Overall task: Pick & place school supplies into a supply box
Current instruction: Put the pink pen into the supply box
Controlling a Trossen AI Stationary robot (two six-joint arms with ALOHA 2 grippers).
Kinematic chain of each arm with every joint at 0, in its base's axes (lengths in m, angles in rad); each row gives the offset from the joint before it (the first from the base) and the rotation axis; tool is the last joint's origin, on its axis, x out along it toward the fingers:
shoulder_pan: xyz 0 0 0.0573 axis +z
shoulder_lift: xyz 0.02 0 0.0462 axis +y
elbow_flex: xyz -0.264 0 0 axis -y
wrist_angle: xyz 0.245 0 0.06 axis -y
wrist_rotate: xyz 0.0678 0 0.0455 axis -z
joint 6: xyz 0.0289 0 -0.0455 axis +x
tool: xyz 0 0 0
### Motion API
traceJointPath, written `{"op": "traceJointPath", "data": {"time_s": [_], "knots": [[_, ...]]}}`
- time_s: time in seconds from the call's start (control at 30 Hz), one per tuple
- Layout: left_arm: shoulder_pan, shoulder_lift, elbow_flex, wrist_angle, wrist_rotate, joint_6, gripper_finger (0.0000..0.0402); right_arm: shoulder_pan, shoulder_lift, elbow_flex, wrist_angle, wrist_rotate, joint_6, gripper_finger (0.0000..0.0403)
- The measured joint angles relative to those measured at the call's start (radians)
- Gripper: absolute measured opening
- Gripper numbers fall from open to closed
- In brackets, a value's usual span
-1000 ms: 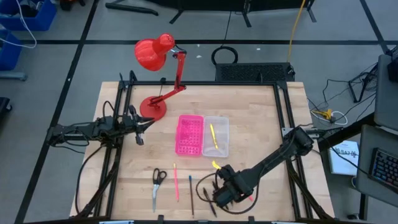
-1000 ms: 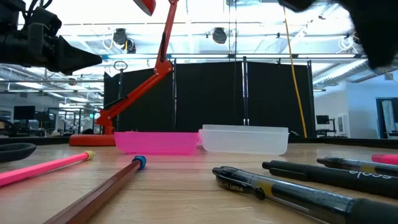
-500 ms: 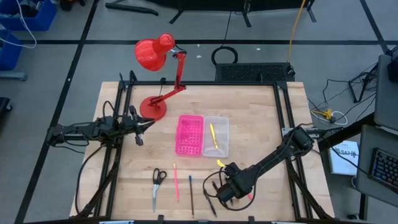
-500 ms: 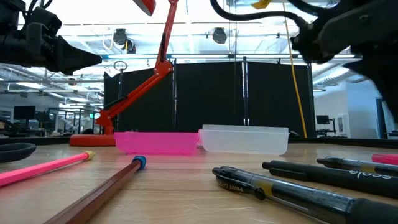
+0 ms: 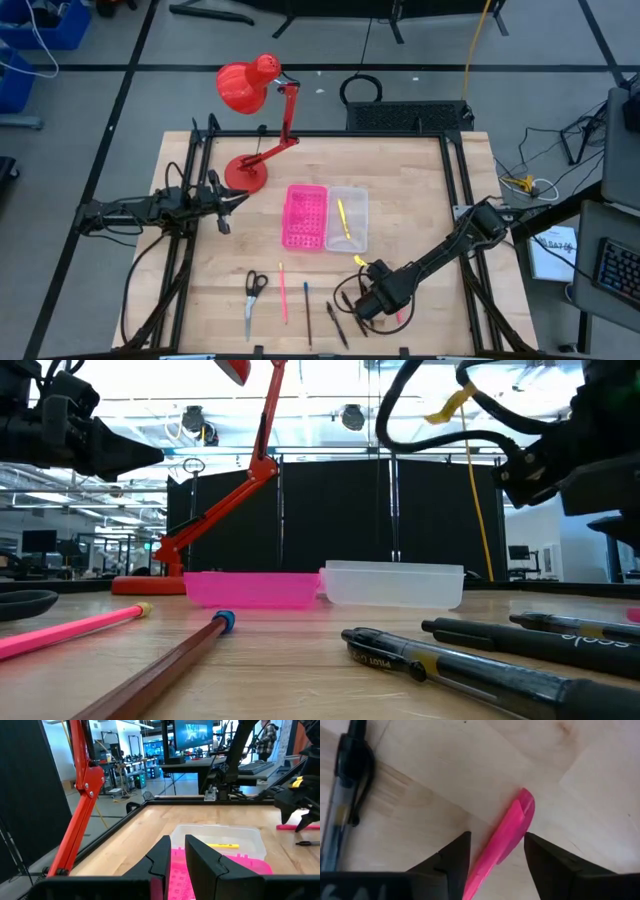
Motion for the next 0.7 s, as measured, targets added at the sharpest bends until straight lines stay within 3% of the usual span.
{"op": "traceJointPath", "data": {"time_s": [0.3, 0.7], "knots": [[0.000, 0.000, 0.000, -0.002, 0.000, 0.000, 0.0065, 0.001, 0.003, -0.054, 0.034, -0.033, 0.055, 0.0146], [0.000, 0.000, 0.001, -0.033, 0.000, -0.056, 0.0065, 0.002, 0.000, -0.141, 0.157, -0.060, 0.096, 0.0031]]}}
